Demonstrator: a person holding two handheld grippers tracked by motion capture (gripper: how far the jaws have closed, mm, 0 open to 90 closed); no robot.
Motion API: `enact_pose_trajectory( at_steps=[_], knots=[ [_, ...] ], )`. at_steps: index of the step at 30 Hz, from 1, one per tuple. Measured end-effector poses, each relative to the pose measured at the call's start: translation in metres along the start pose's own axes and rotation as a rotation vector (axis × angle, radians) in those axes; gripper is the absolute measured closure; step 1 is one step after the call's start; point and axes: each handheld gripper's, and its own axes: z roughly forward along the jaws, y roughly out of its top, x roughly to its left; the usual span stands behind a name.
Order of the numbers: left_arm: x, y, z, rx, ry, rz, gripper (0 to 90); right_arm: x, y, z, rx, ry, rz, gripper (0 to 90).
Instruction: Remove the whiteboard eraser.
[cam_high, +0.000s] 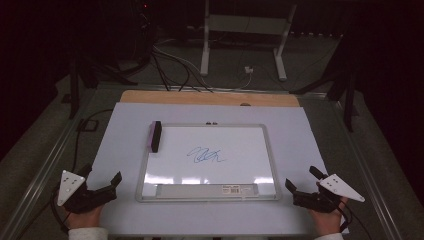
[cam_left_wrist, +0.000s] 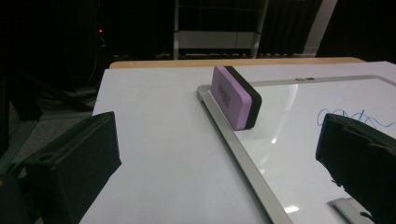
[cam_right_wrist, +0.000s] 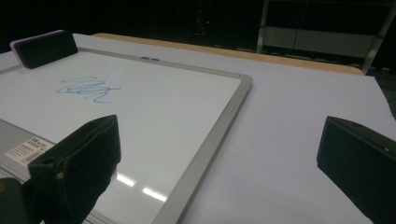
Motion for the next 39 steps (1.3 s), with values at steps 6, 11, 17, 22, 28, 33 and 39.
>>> enact_pose_trajectory(
  at_steps=[6,11,17,22,28,33,39],
  knots=[
    [0.001,0.002,-0.004,-0.019,0.003,-0.003,0.4,-0.002,0.0,0.007,-0.006,0.002,0.061,0.3],
    [0.003,0.002,-0.004,-0.028,-0.018,-0.026,0.4,-0.008,-0.002,0.014,0.016,0.029,0.074,0.3],
    [0.004,0.007,-0.008,-0.062,-0.036,-0.024,0.4,-0.01,-0.002,0.01,0.03,0.022,0.049,0.2],
    [0.003,0.016,-0.009,-0.05,-0.032,-0.025,0.4,-0.01,-0.001,0.003,0.013,0.011,0.046,0.3],
    [0.002,0.021,-0.004,-0.011,-0.045,-0.013,0.4,-0.01,-0.001,0.001,0.005,0.005,0.054,0.3],
    [0.005,0.025,0.002,0.014,-0.046,-0.027,0.4,-0.01,-0.001,0.002,0.007,0.007,0.055,0.3],
    [0.006,0.034,0.009,0.025,-0.043,-0.012,0.4,-0.009,-0.001,0.001,0.004,0.008,0.061,0.3]
  ],
)
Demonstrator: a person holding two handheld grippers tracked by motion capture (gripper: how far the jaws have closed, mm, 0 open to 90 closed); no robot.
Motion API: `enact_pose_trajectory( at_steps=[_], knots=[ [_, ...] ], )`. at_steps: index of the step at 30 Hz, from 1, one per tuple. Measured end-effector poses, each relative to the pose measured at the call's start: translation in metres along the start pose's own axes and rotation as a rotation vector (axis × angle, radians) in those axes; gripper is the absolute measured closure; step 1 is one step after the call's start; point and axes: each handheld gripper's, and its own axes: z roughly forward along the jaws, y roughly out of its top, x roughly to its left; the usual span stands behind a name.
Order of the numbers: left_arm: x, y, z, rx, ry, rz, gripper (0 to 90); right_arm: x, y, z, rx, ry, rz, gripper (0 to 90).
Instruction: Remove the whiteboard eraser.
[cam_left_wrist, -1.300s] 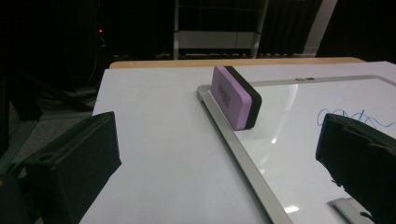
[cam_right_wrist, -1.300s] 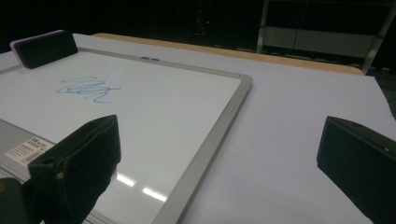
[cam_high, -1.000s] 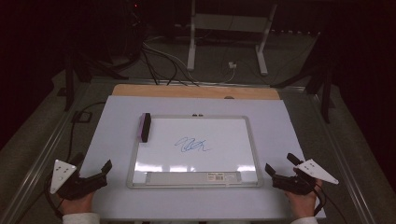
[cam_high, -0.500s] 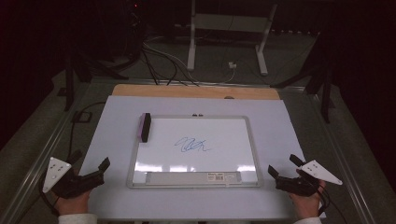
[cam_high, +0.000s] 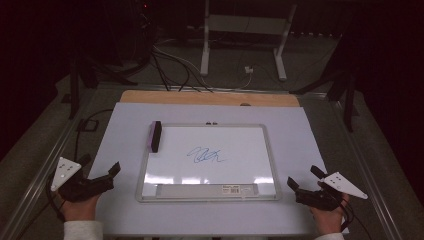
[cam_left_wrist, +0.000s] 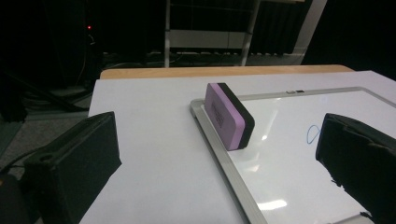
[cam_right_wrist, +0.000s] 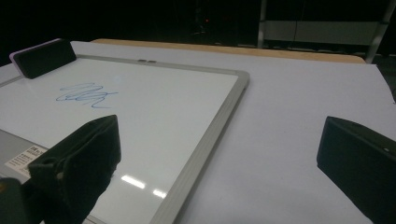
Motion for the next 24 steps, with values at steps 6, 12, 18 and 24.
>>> enact_pose_trajectory(
  at_steps=[6,12,18,24],
  knots=[
    [-0.002,0.009,0.008,-0.002,-0.012,0.024,0.4,0.0,0.0,0.0,-0.002,0.001,0.004,0.3],
    [-0.001,0.016,0.019,0.0,-0.024,0.025,0.4,-0.001,0.0,0.0,-0.003,0.004,0.007,0.3],
    [0.0,0.021,0.031,0.006,-0.032,0.026,0.4,-0.001,0.0,0.0,-0.003,0.009,0.014,0.3],
    [0.0,0.025,0.042,0.013,-0.034,0.025,0.4,-0.001,0.0,0.0,-0.002,0.01,0.016,0.2]
  ],
)
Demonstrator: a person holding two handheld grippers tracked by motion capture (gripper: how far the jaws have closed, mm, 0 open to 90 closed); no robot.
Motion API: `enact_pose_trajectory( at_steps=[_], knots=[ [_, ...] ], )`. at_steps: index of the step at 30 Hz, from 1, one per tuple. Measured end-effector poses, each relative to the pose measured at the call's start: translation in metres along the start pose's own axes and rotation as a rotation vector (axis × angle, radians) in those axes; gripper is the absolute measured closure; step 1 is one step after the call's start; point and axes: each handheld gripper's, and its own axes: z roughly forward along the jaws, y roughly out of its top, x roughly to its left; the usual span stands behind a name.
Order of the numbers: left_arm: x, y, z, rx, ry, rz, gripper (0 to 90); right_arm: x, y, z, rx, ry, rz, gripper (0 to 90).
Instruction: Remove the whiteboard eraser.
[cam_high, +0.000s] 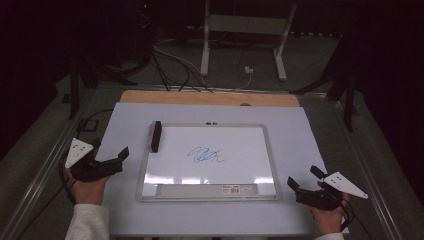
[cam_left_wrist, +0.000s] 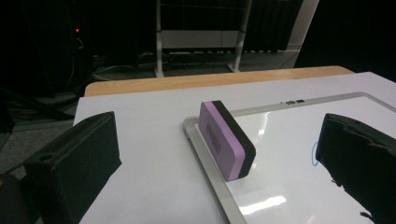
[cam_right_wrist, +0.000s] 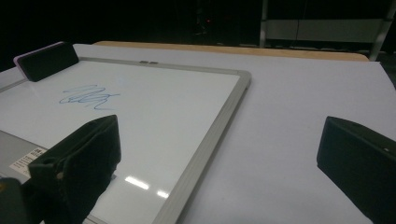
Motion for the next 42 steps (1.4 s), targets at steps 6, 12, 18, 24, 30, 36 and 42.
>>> enact_pose_trajectory(
  at_steps=[6,12,18,24,30,36,42],
  knots=[
    [0.002,0.002,0.009,0.02,0.008,-0.014,0.4,-0.001,0.0,0.0,-0.001,0.0,0.008,0.3],
    [0.005,0.001,0.016,0.031,0.008,-0.022,0.4,-0.001,0.0,0.0,0.0,-0.001,0.009,0.3],
    [0.004,0.004,0.024,0.036,0.006,-0.02,0.4,-0.001,0.0,0.0,0.001,-0.002,0.013,0.3],
    [0.001,0.007,0.034,0.045,-0.004,-0.014,0.5,-0.002,0.0,0.0,-0.001,-0.003,0.016,0.3],
    [-0.001,0.009,0.045,0.065,-0.005,-0.011,0.6,-0.003,0.0,0.0,-0.001,-0.005,0.022,0.3],
    [-0.003,0.009,0.054,0.076,-0.004,-0.014,1.3,-0.004,0.0,-0.001,-0.001,-0.008,0.03,0.3],
    [-0.002,0.011,0.063,0.092,-0.005,-0.019,1.3,-0.003,0.0,0.0,-0.002,-0.006,0.029,0.3]
  ],
)
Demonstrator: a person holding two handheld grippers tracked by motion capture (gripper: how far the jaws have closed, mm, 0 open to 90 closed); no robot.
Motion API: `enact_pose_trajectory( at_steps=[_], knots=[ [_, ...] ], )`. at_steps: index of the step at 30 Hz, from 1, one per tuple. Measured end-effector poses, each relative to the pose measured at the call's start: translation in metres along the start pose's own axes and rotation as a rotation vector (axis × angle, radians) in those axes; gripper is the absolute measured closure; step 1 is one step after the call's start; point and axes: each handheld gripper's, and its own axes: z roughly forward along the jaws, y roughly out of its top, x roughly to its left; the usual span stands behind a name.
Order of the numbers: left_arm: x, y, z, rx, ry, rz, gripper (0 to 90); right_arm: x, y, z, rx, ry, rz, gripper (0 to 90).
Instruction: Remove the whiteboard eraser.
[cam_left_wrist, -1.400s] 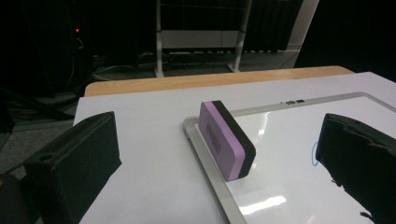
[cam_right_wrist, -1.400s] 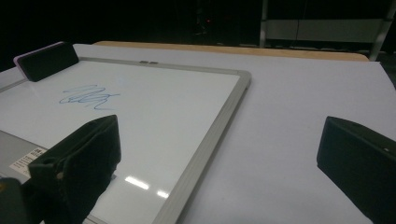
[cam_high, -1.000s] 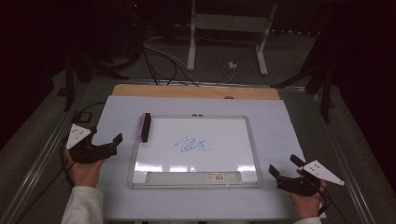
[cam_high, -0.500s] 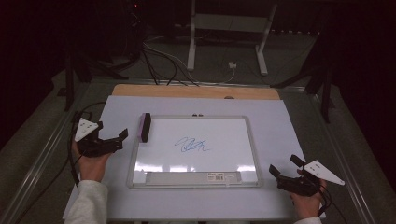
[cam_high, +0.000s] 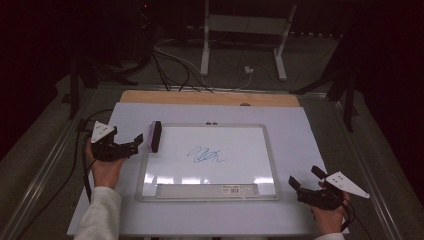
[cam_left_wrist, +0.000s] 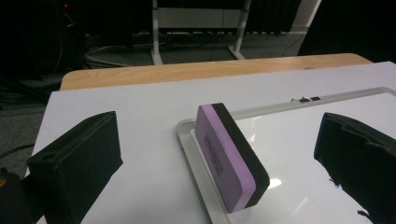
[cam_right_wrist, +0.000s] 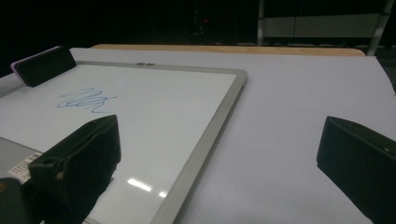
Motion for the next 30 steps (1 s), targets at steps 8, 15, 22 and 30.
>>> enact_pose_trajectory(
  at_steps=[8,15,22,30],
  knots=[
    [0.0,0.002,0.017,0.038,-0.005,-0.02,1.2,0.0,0.0,0.0,-0.001,0.0,0.001,0.3],
    [0.003,-0.002,0.03,0.073,-0.007,-0.051,3.2,-0.001,0.0,0.0,0.001,0.001,0.001,0.3],
    [0.004,-0.008,0.042,0.12,-0.012,-0.059,8.1,-0.001,0.0,0.001,0.003,-0.001,0.002,0.3],
    [0.0,-0.013,0.053,0.159,-0.014,-0.062,20.2,-0.001,0.0,0.001,0.002,-0.002,0.002,0.3]
  ],
)
